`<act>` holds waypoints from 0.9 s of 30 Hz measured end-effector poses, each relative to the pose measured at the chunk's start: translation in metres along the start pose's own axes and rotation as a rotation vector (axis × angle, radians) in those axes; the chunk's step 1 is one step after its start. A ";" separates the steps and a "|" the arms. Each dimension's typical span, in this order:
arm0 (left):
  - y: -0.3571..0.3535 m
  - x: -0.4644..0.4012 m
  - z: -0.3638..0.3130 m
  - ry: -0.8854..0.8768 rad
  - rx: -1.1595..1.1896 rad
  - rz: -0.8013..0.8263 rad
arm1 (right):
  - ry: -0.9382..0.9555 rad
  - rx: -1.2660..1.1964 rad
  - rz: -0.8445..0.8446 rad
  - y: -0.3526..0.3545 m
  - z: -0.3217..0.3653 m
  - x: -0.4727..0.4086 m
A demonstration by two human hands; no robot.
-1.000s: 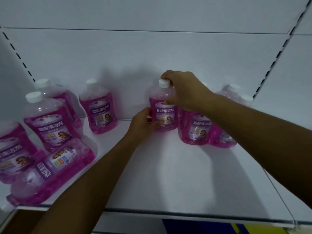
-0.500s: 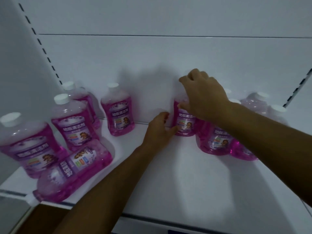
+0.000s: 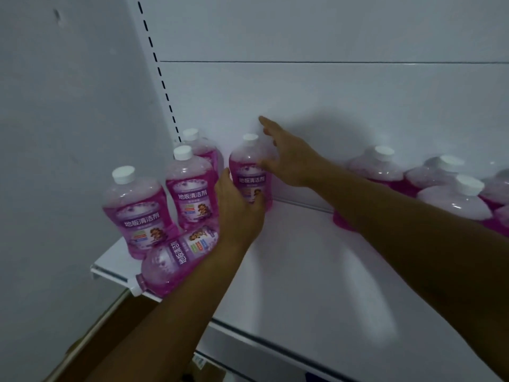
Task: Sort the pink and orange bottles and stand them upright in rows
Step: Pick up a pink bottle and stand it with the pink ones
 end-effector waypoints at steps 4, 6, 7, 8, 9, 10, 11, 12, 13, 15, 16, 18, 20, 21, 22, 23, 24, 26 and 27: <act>-0.001 -0.010 0.004 0.077 0.051 0.102 | 0.049 0.083 0.048 -0.014 -0.003 -0.009; 0.000 -0.009 0.002 0.019 0.012 0.137 | 0.057 0.112 0.014 -0.013 -0.004 -0.007; 0.001 -0.008 0.000 -0.011 0.004 0.144 | 0.060 0.137 0.004 -0.010 -0.003 -0.005; 0.001 -0.008 0.000 -0.031 -0.008 0.143 | 0.062 0.174 0.005 -0.007 -0.001 -0.002; 0.000 -0.005 -0.002 -0.048 -0.015 0.142 | 0.059 0.217 0.018 -0.003 0.000 0.003; -0.002 -0.004 -0.002 -0.058 -0.028 0.149 | 0.055 0.259 0.033 0.001 0.001 0.007; -0.004 -0.002 -0.003 -0.063 -0.040 0.168 | 0.049 0.293 0.045 0.005 0.002 0.012; -0.007 -0.002 -0.004 -0.063 -0.052 0.198 | 0.037 0.316 0.055 0.009 0.003 0.018; -0.009 0.000 -0.006 -0.058 -0.061 0.233 | 0.019 0.327 0.060 0.014 0.003 0.023; -0.015 0.000 -0.008 -0.034 -0.065 0.317 | -0.020 0.345 0.070 0.024 0.003 0.034; -0.019 0.000 -0.009 -0.019 -0.064 0.361 | -0.029 0.365 0.081 0.028 0.004 0.040; -0.025 0.004 -0.011 -0.021 -0.085 0.433 | -0.040 0.420 0.113 0.036 0.007 0.053; -0.035 0.012 -0.013 -0.053 -0.105 0.510 | -0.060 0.467 0.149 0.045 0.008 0.068; -0.040 0.016 -0.016 -0.077 -0.111 0.544 | -0.077 0.492 0.158 0.052 0.008 0.075; -0.046 0.020 -0.019 -0.099 -0.118 0.576 | -0.100 0.523 0.160 0.058 0.007 0.083; -0.053 0.025 -0.023 -0.120 -0.128 0.602 | -0.124 0.557 0.161 0.064 0.006 0.091; -0.060 0.029 -0.026 -0.137 -0.135 0.623 | -0.142 0.590 0.162 0.070 0.004 0.097; -0.075 0.037 -0.034 -0.166 -0.141 0.653 | -0.173 0.617 0.168 0.081 0.000 0.107; -0.081 0.040 -0.036 -0.179 -0.146 0.663 | -0.183 0.617 0.172 0.084 -0.002 0.111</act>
Point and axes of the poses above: each hand's wrist, its own x-axis away from the middle knuckle, its own y-axis out of the back of the hand, z = x × y, the point moved 5 cm from there along -x, towards the middle knuckle, and after that the axes turned 8 degrees about y, right-handed, at the moved point
